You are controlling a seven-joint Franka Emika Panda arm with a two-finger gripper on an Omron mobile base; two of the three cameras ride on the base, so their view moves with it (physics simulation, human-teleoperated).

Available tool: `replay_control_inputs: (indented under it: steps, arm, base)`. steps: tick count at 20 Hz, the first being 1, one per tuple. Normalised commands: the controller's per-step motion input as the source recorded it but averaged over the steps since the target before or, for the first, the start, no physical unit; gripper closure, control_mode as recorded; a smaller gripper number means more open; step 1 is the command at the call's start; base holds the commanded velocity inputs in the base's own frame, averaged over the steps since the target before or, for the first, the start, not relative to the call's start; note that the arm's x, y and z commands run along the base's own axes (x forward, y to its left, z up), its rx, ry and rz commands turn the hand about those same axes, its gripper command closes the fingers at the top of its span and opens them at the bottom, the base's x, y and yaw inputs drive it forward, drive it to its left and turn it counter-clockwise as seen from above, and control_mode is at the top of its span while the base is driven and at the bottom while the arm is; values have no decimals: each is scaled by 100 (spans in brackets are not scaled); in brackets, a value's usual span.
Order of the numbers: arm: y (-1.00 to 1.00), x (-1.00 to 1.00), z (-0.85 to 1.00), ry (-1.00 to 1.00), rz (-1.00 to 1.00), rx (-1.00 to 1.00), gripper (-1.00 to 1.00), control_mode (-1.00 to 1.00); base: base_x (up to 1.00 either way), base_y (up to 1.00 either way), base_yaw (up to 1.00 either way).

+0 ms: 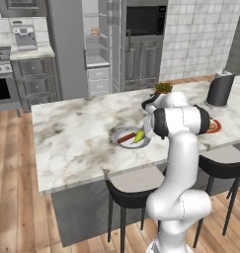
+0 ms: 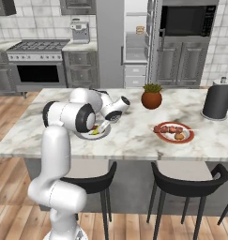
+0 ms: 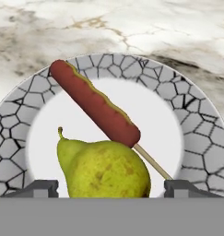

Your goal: Pick up the tangerine and pear from the fridge and place one fruit on each plate on the dining counter.

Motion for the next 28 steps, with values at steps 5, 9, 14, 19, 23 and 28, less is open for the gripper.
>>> replay_control_inputs:
  steps: [5, 9, 14, 19, 23, 28]
  arm:
    - [0, 0, 0, 0, 0, 0, -100, -100]
    - [0, -1, 3, 0, 0, -3, -100, -100]
    - [0, -23, 43, 0, 0, -15, -100, -100]
    - [15, -51, 73, -5, -2, -30, -100, -100]
    - [49, -94, 69, -7, -18, -40, -100, -100]
    - [48, -81, 69, -3, -29, -34, -100, -100]
  base:
    - [0, 0, 0]
    - [0, 0, 0]
    - [0, 0, 0]
    - [0, 0, 0]
    - [0, 0, 0]
    - [0, 0, 0]
